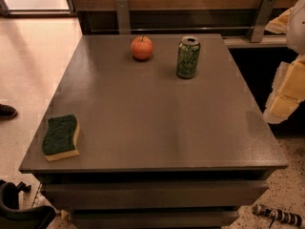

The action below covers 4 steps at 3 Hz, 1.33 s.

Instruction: Move green can near sponge

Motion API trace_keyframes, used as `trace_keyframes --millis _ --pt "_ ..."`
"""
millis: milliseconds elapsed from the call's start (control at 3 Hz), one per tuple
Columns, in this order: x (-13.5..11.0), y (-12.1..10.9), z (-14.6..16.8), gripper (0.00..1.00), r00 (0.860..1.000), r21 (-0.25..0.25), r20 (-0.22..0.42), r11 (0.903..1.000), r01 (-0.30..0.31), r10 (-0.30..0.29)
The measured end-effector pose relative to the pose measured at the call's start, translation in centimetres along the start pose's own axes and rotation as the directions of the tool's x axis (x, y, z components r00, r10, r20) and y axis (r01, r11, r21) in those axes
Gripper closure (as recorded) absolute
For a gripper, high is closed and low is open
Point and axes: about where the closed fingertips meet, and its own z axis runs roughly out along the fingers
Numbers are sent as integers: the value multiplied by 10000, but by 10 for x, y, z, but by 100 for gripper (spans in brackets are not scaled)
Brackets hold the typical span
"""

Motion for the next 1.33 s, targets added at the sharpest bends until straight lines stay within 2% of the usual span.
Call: trace_keyframes --millis 333,667,1000,1333 --pt "0 0 0 0 10000 2 1 10000 0 0" --pt "2 -13 3 0 9987 210 499 9997 -126 116" --pt "2 -44 14 0 9861 593 1630 9973 -437 335" --pt "0 -71 34 0 9565 834 2869 9933 -804 533"
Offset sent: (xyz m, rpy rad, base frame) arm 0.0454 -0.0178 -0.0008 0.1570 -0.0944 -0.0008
